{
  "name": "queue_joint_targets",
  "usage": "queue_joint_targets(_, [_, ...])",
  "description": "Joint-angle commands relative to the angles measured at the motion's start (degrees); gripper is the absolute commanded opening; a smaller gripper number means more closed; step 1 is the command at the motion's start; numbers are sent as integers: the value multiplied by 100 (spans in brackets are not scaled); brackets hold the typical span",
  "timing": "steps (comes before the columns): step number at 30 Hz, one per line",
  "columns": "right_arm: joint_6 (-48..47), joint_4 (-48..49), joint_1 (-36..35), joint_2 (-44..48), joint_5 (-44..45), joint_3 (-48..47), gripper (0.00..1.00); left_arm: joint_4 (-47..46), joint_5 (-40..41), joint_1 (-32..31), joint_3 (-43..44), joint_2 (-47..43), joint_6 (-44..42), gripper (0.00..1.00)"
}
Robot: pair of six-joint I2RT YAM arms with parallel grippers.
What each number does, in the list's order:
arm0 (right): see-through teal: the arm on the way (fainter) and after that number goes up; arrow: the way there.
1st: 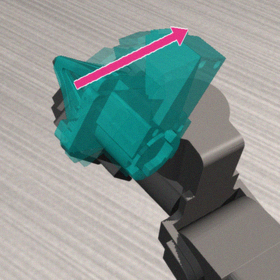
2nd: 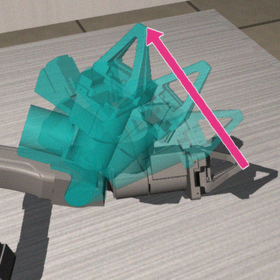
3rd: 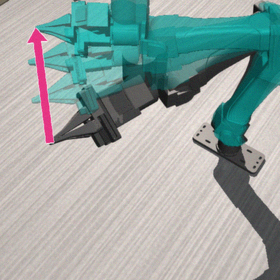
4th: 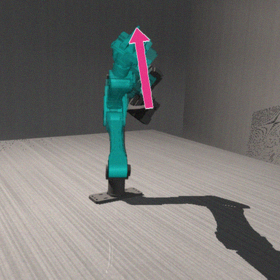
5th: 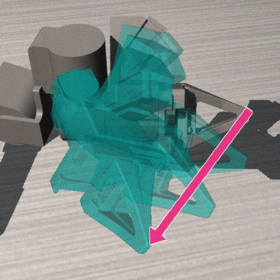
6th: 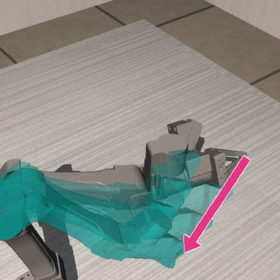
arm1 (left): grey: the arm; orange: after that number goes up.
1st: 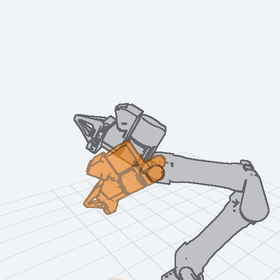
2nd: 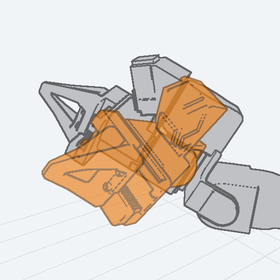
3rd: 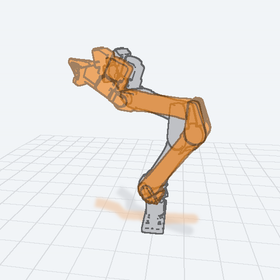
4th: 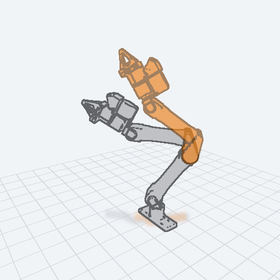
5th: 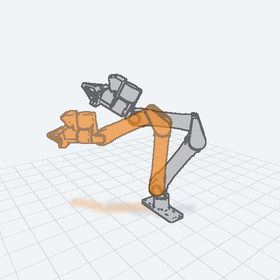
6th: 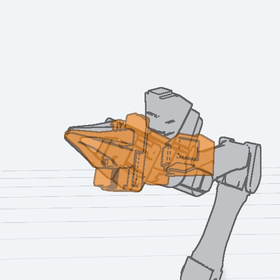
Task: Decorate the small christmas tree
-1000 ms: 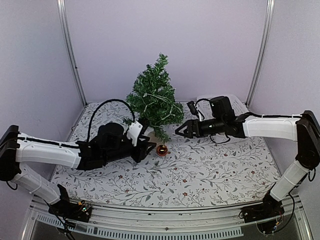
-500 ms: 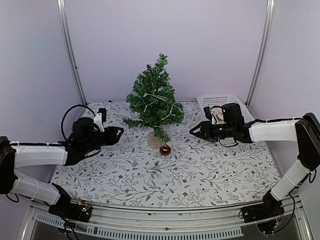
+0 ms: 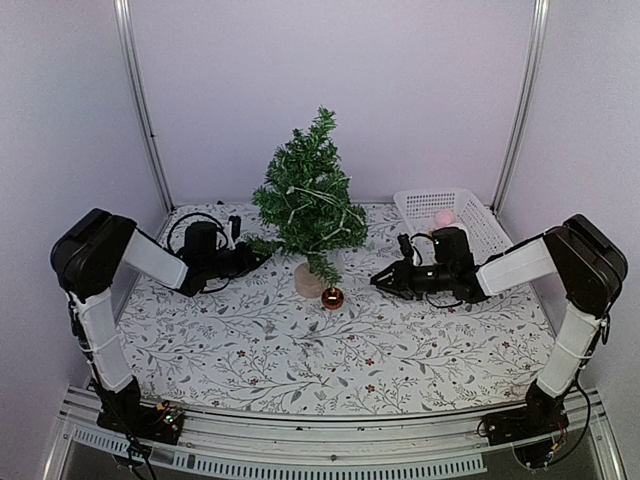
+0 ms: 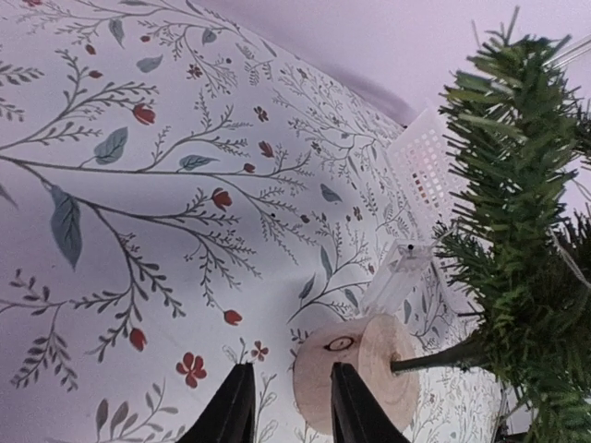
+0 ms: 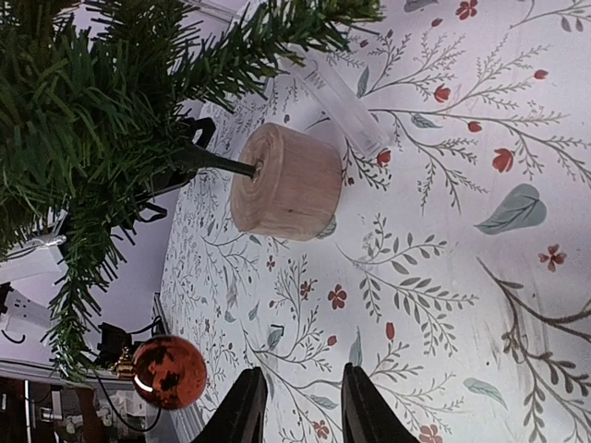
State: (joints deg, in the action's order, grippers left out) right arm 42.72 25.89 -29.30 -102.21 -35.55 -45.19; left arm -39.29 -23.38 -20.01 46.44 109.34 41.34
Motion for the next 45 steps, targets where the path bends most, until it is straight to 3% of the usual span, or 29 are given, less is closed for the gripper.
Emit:
queue_joint_targets(1, [104, 883, -21, -602, -366, -301, 30, -566, -657, 39, 557, 621, 138, 30])
queue_joint_targets(10, [129, 1381, -182, -1647, -754, -1100, 25, -707, -1232, -202, 1140, 1402, 192, 29])
queue_joint_targets(25, [465, 2032, -367, -2871, -1238, -1979, 22, -781, -1276, -565, 958, 1499, 191, 27])
queue_joint_targets(45, [244, 1378, -559, -3377, -919, -2979, 20, -565, -1176, -756, 279, 971, -64, 21])
